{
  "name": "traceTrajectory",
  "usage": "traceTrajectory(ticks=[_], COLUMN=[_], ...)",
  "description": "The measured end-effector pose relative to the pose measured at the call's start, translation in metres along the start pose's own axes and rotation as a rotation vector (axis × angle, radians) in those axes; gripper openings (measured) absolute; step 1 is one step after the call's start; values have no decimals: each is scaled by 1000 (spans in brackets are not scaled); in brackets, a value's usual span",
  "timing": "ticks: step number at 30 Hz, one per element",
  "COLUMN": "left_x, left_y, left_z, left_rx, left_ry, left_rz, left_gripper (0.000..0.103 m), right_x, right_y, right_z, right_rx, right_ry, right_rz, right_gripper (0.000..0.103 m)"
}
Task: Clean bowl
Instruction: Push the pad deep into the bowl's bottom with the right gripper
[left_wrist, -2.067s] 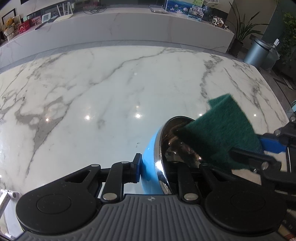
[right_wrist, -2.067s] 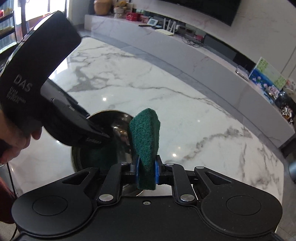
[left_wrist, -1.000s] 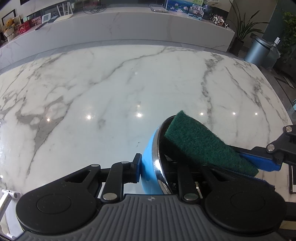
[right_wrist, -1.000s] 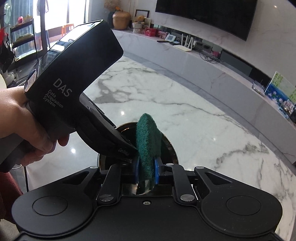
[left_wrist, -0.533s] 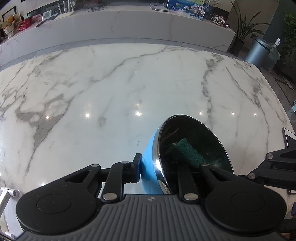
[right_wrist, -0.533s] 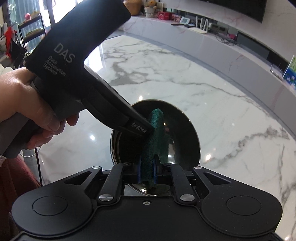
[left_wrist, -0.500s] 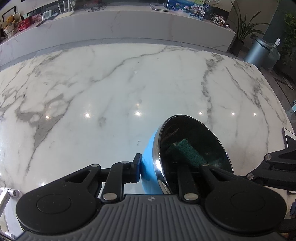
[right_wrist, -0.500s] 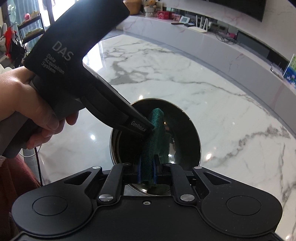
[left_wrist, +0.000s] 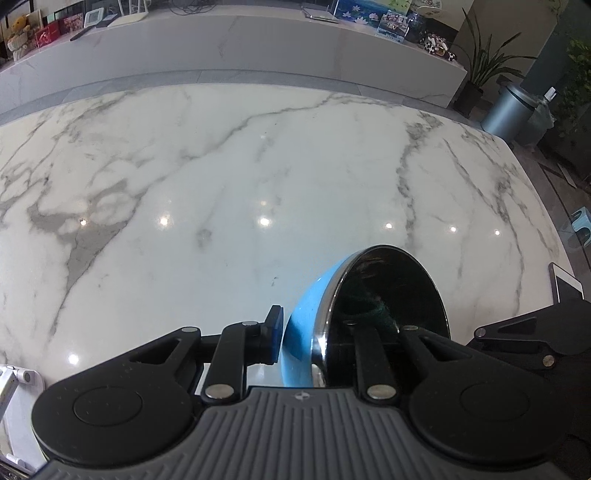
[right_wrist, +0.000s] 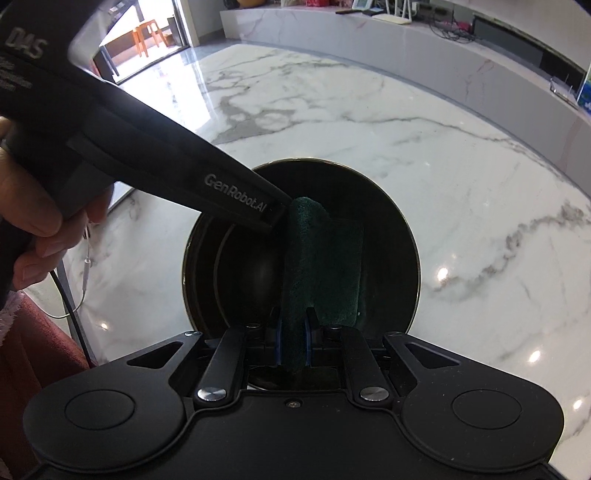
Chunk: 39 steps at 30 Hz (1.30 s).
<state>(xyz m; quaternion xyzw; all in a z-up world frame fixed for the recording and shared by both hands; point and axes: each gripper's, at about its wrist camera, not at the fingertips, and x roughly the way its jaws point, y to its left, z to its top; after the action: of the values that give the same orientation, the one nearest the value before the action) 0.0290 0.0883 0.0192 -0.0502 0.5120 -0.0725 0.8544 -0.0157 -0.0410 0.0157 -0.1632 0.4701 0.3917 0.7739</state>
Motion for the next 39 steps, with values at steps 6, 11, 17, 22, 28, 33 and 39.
traceTrajectory(ticks=[6,11,17,22,28,33,39], left_x=[2,5,6,6,5,5,7], left_y=[1,8,8,9,10,8,5], left_z=[-1,-1,-2,-2,-2,-2,-2], left_rx=[15,-18,-19,-20,-25,-18,-1], left_ry=[14,30,34,34,36,33,38], left_rz=[19,17,31,29,6,-1,4], left_gripper=[14,13,13,13,13,14,11], right_x=[3,8,10,11,9,9,3], right_y=[0,0,-16,-33,-25,-20,-16], right_z=[4,5,8,5,10,9,7], right_rx=[29,75,240,441,409,355,284], right_ry=[14,16,-3,-22,12,37,45], right_rz=[-11,13,126,275,244,187,55], right_gripper=[9,9,9,9,9,8,8])
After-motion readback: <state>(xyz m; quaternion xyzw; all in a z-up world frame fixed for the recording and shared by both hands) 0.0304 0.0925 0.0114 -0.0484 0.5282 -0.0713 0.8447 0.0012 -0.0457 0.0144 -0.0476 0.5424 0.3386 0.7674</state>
